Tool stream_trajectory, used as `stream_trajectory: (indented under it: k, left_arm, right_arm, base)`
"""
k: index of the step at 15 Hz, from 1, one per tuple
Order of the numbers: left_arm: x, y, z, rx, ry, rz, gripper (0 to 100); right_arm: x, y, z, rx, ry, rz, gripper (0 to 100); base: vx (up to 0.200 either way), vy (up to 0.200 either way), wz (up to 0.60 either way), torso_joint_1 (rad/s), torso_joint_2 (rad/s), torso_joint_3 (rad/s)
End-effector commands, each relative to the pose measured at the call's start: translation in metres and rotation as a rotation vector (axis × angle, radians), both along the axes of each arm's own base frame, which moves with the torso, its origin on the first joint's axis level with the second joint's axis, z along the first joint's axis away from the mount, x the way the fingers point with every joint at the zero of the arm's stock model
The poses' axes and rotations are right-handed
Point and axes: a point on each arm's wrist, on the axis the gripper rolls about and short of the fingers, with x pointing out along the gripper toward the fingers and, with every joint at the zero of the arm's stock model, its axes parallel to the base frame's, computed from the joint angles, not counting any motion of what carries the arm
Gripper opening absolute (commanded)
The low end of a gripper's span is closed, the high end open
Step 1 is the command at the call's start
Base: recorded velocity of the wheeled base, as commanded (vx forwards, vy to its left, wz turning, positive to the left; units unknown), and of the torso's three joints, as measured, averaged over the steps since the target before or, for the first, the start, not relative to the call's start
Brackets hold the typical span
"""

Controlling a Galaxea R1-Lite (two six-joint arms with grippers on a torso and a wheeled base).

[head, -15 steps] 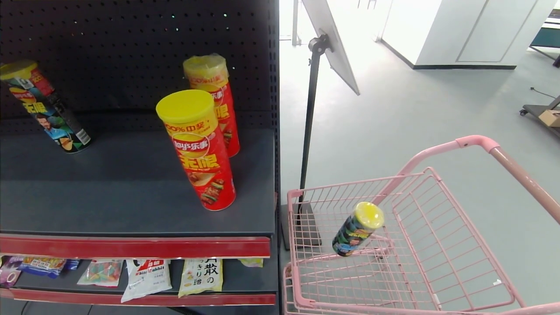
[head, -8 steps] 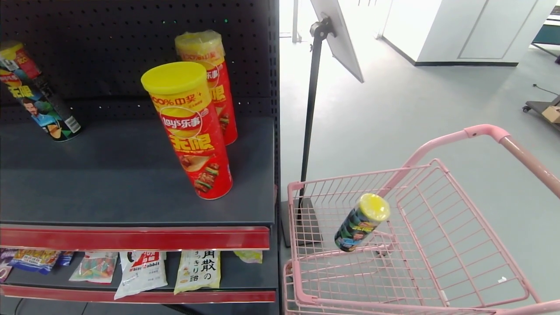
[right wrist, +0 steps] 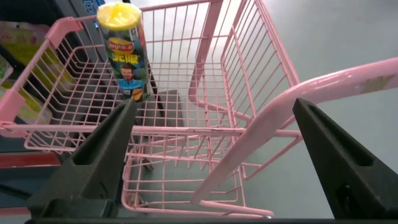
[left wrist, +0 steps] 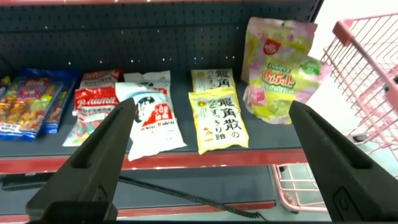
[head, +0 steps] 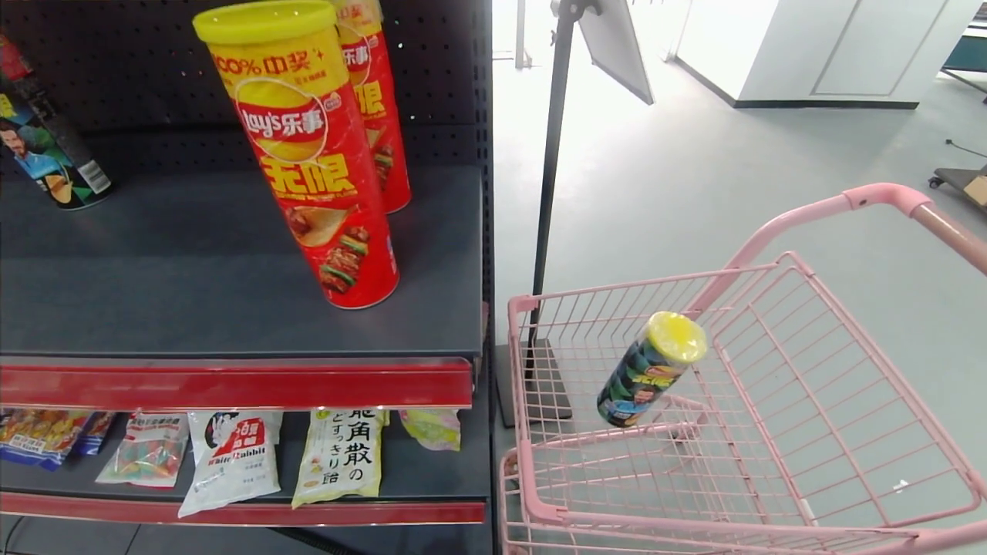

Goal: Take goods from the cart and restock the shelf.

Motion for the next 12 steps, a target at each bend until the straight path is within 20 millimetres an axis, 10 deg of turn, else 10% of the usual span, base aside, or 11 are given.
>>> stream_trajectory:
  k: [1, 10, 12]
  left_arm:
    - [0.0, 0.0, 0.0, 0.0, 0.001, 0.0, 100]
    - [0.0, 0.0, 0.0, 0.0, 0.001, 0.0, 100]
    - [0.0, 0.0, 0.0, 0.0, 0.001, 0.0, 100]
  right_arm:
    - [0.0, 0.0, 0.0, 0.0, 0.002, -0.001, 100]
    - [0.0, 0.001, 0.0, -0.005, -0.001, 0.034, 100]
    - [-0.007, 0.001, 0.061, -0.014, -0.127, 0.12, 100]
  base:
    - [0.0, 0.0, 0.0, -0.212, 0.55, 0.344]
    - [0.0, 0.0, 0.0, -0.174, 0.51, 0.339]
    - [0.0, 0.0, 0.0, -0.068, 0.24, 0.178]
